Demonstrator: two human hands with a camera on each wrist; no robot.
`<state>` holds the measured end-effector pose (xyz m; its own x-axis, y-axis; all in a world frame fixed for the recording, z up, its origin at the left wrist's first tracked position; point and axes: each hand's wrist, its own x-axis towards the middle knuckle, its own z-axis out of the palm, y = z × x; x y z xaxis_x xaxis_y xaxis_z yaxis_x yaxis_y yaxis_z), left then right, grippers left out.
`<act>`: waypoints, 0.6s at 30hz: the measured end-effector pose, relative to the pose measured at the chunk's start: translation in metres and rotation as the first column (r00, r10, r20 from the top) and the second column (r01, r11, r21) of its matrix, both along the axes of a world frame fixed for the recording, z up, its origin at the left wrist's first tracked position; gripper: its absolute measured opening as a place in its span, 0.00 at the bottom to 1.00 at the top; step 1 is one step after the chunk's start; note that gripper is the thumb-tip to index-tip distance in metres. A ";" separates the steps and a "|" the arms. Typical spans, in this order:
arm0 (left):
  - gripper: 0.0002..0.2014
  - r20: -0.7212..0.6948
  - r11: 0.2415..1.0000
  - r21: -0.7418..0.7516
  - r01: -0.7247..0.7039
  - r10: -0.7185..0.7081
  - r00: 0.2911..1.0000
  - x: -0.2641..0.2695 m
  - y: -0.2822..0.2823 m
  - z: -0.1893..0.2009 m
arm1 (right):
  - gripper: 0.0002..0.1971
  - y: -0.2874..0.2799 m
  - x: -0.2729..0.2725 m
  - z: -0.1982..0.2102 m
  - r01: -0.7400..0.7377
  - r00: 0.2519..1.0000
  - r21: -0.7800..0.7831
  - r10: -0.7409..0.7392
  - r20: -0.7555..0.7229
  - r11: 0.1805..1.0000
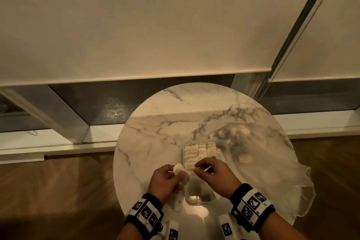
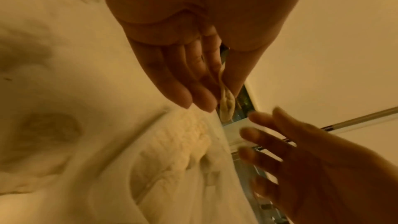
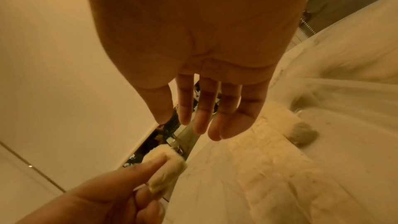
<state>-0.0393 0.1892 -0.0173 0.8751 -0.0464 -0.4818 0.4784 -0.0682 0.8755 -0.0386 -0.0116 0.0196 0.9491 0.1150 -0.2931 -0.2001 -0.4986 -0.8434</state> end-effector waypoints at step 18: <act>0.11 0.077 0.994 0.092 0.055 -0.062 0.995 0.004 -0.057 0.010 | 0.04 -0.028 0.026 -0.006 0.033 0.996 0.248 -0.011 -0.088 0.968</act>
<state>-0.0349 0.1325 -0.0069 0.9080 -0.0583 -0.4150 0.4001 -0.1737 0.8998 -0.0126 -0.0392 0.0135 0.9251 0.1740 -0.3375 -0.2847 -0.2702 -0.9197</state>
